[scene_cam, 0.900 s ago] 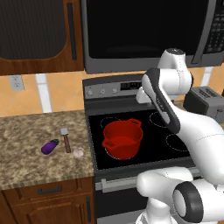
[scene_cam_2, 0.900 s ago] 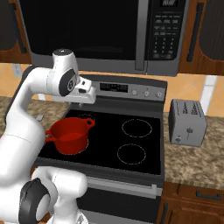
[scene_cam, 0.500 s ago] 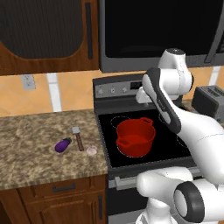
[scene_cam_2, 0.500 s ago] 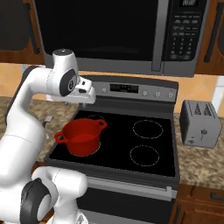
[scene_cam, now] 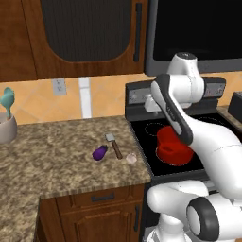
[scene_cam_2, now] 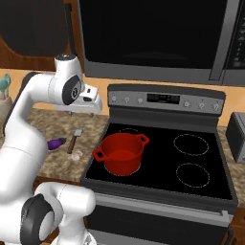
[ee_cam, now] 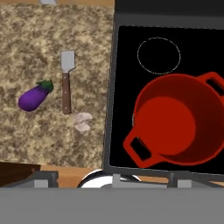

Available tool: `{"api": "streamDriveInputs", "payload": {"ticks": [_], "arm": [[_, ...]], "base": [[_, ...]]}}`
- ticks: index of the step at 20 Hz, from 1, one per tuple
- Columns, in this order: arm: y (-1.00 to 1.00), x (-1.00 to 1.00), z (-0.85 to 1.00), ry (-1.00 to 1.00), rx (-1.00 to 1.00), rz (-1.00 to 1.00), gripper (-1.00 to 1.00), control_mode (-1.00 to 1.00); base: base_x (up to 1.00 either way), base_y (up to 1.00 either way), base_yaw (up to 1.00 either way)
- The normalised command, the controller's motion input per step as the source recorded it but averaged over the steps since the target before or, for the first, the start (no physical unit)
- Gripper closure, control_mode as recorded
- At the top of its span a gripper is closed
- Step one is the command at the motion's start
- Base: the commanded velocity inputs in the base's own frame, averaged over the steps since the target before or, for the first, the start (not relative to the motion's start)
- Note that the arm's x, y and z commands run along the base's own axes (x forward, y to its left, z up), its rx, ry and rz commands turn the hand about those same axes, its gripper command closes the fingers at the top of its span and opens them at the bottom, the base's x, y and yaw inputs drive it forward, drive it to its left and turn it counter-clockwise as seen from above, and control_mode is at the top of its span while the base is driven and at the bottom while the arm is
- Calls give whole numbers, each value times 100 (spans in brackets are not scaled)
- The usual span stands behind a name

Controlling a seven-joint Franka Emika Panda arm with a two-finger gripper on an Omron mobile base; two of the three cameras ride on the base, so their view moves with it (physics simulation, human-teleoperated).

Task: Put the eggplant and garlic in the pot. Retrieve the spatula and lightly stir the vegetables in the pot.

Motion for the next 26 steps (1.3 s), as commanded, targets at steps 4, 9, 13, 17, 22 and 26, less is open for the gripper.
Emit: {"api": "streamDriveInputs", "payload": {"ticks": [4, 9, 13, 17, 22, 26], "arm": [[74, 0, -34, 5, -1, 0, -100, -100], [96, 0, -65, 17, -4, 0, -100, -100], [64, 21, -80, 21, -1, 0, -100, -100], [24, 46, -80, 19, -4, 0, -100, -100], [1, 47, -78, 11, -6, -3, -100, -100], [-2, 18, -69, 2, -7, -3, -100, -100]], "base": [[0, 0, 0], [0, 0, 0], [0, 0, 0], [0, 0, 0], [0, 0, 0], [0, 0, 0]]}}
